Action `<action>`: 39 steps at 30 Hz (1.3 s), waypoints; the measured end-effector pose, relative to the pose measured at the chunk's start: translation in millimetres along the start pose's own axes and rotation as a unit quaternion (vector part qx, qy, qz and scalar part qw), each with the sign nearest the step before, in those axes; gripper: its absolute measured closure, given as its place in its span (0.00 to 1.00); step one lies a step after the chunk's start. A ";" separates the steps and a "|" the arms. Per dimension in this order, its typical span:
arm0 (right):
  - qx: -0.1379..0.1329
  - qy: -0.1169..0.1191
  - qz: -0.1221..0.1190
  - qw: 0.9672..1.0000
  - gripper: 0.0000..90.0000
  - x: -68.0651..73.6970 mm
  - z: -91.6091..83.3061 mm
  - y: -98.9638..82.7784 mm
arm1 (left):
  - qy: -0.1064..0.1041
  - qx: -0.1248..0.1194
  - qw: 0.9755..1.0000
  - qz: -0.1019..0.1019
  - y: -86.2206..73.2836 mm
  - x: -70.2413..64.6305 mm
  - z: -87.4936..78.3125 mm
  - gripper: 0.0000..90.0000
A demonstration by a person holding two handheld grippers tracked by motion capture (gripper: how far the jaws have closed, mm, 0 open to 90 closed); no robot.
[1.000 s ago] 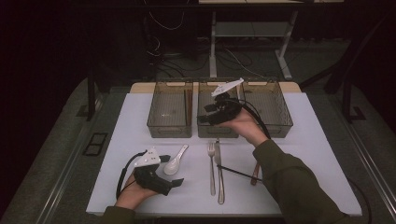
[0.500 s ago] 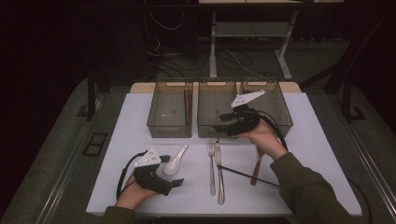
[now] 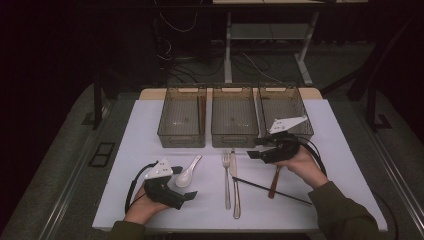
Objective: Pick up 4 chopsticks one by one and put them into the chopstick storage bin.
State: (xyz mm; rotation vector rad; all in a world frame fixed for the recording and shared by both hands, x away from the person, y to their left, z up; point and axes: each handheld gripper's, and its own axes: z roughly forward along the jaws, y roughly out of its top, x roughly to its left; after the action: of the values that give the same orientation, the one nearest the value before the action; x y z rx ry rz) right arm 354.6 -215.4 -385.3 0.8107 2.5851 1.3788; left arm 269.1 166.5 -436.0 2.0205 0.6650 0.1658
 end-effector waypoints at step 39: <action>0.103 0.025 -0.034 0.994 0.84 35.1 -13.4 -77.0 | 0.000 0.000 1.000 0.004 0.8 -1.4 0.7 0.00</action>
State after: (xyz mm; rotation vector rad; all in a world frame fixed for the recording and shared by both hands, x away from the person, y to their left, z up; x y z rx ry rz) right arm 289.0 -242.4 -433.3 0.7142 2.8011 1.1423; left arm 268.6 164.9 -435.5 2.0233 0.6579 0.1707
